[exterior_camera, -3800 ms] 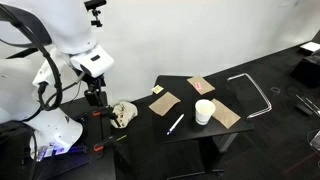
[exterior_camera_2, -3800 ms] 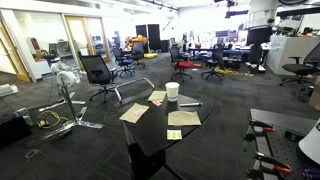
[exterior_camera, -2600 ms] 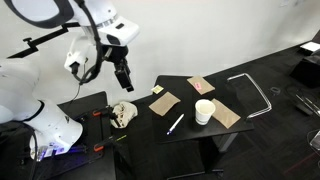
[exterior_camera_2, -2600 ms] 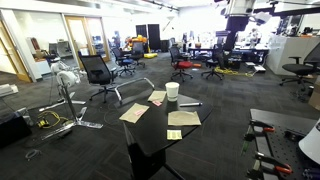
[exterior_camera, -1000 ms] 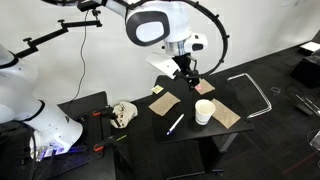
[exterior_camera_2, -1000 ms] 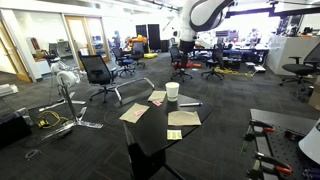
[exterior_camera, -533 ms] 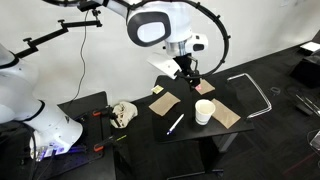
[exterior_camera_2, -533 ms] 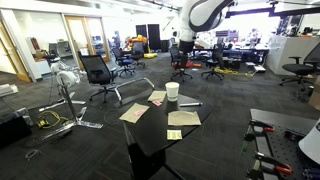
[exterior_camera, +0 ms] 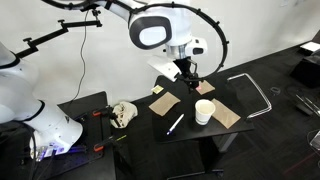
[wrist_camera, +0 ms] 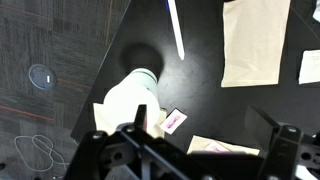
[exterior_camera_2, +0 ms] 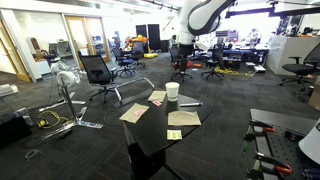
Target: Move the cup to the left
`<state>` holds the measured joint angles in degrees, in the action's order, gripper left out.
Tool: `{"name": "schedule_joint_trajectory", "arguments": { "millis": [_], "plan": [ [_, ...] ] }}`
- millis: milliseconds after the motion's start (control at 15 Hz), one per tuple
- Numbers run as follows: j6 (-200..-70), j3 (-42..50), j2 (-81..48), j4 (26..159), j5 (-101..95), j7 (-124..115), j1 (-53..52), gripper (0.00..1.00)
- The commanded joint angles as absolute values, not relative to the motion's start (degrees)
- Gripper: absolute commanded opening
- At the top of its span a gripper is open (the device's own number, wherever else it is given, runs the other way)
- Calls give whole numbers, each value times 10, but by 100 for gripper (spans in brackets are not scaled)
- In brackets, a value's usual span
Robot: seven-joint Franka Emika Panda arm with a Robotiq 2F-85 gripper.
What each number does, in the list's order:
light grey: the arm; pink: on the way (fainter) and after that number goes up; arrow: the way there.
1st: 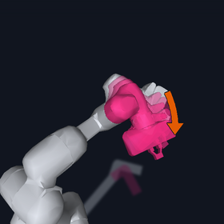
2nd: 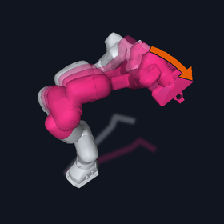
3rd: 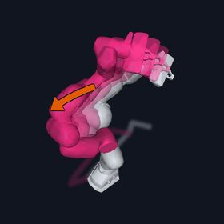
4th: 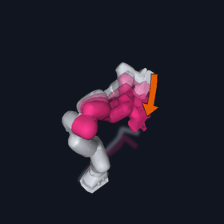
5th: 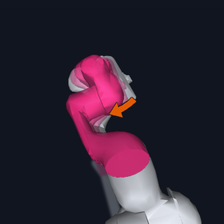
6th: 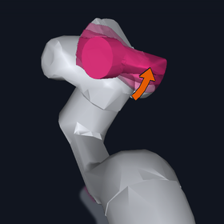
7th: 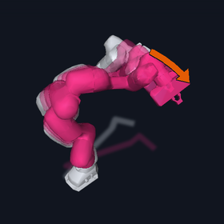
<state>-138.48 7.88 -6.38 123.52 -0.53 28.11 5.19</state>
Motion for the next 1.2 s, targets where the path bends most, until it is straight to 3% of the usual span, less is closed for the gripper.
{"name": "schedule_joint_trajectory", "arguments": {
  "millis": [0,1133],
  "plan": [
    [-1398,66,-90,1218,-4,294,66,100],
    [-1408,31,-217,1114,-2,348,115,100]
  ]
}}
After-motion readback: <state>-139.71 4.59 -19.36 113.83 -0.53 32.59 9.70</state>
